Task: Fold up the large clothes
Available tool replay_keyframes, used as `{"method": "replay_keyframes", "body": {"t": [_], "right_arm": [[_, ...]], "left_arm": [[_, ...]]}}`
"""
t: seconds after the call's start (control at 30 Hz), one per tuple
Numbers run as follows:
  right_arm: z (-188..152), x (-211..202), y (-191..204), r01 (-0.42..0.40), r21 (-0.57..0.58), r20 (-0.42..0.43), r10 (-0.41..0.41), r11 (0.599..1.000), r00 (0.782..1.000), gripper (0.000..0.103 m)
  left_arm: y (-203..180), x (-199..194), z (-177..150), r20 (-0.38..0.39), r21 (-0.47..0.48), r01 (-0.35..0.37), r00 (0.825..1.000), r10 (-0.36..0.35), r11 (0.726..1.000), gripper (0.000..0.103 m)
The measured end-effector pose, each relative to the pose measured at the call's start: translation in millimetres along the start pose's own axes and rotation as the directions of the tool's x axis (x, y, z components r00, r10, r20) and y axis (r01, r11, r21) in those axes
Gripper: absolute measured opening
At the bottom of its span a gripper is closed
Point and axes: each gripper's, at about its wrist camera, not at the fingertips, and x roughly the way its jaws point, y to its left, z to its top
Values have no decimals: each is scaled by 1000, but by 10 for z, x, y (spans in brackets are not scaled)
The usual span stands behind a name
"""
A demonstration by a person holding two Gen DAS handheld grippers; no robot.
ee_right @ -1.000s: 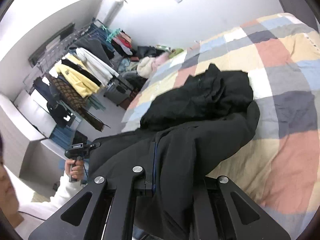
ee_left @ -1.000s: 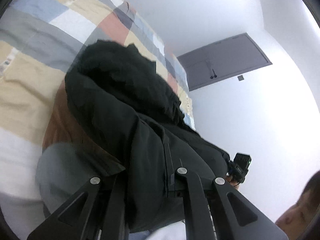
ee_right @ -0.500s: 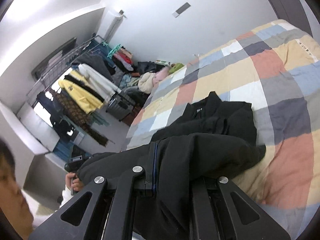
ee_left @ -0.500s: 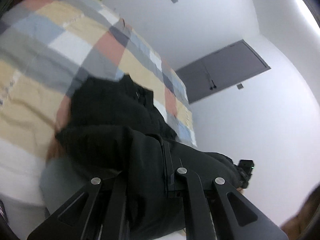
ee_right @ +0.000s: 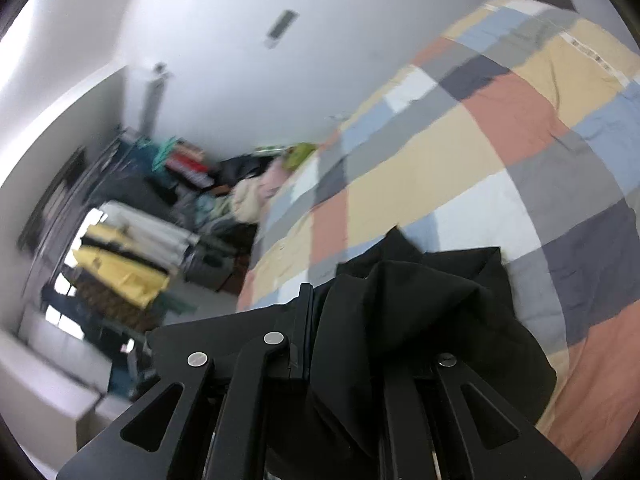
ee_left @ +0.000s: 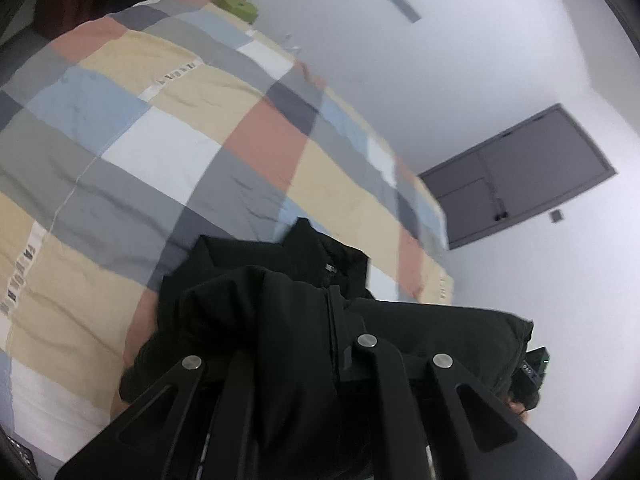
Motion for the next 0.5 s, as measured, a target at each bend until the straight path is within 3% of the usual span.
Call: {"method": "replay_keyframes", "body": {"t": [0.1, 0.3, 0.5], "right_arm": [[155, 300, -175, 80, 65, 0, -80, 995, 997, 6], [372, 894, -661, 163, 193, -32, -160, 968, 987, 6], [341, 1353, -1022, 225, 207, -98, -209, 952, 973, 6]], "left_arm": [[-25, 303, 171, -13, -38, -58, 998, 58, 998, 9], [14, 961, 441, -44, -51, -163, 986, 161, 985, 12], [244, 1608, 522, -106, -59, -231, 969, 225, 971, 13]]}}
